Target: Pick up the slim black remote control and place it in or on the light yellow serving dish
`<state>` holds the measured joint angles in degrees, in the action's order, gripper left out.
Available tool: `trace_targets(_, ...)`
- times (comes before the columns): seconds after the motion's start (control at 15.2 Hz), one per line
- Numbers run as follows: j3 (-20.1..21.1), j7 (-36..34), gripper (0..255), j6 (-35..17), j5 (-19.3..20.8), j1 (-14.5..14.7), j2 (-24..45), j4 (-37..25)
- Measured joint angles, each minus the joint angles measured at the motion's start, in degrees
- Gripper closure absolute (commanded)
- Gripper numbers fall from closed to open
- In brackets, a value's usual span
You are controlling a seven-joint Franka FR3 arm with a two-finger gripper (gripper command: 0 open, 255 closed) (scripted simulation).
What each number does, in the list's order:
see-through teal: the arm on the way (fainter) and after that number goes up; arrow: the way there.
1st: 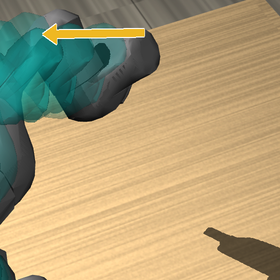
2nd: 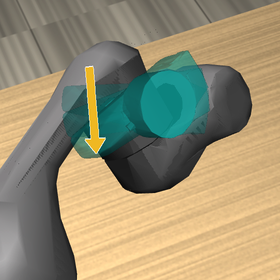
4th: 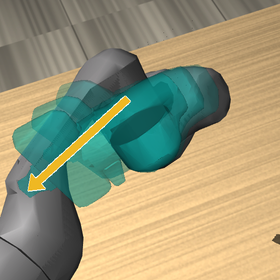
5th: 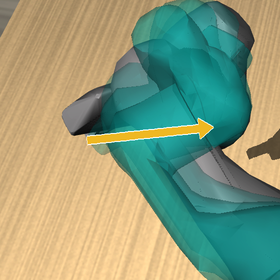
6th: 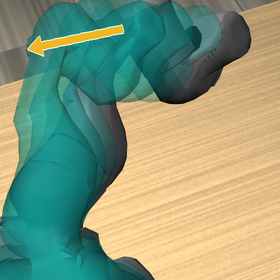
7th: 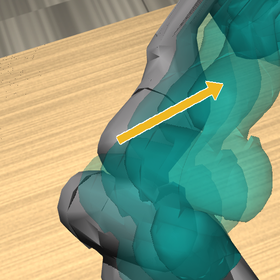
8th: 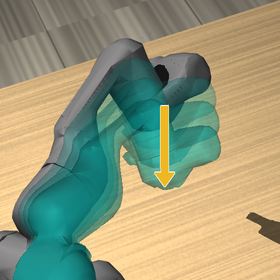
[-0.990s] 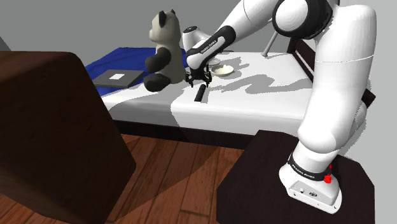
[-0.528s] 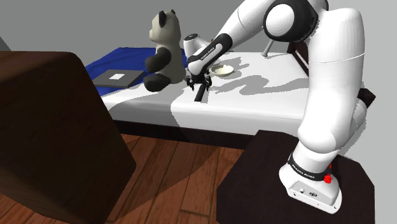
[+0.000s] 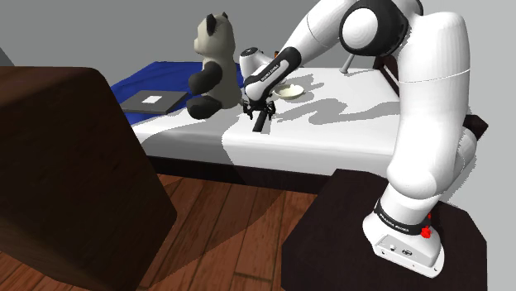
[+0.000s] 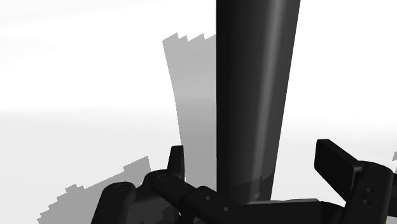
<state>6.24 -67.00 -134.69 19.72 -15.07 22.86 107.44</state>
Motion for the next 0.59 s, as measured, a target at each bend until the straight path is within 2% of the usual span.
trace_targets(0.07, 0.0, 0.0, 255, 0.0, 0.0, 0.0, 0.0, 0.0)
trace_targets(0.59, 0.08, -0.1, 255, -0.61, 0.05, 0.02, -0.61, 0.35)
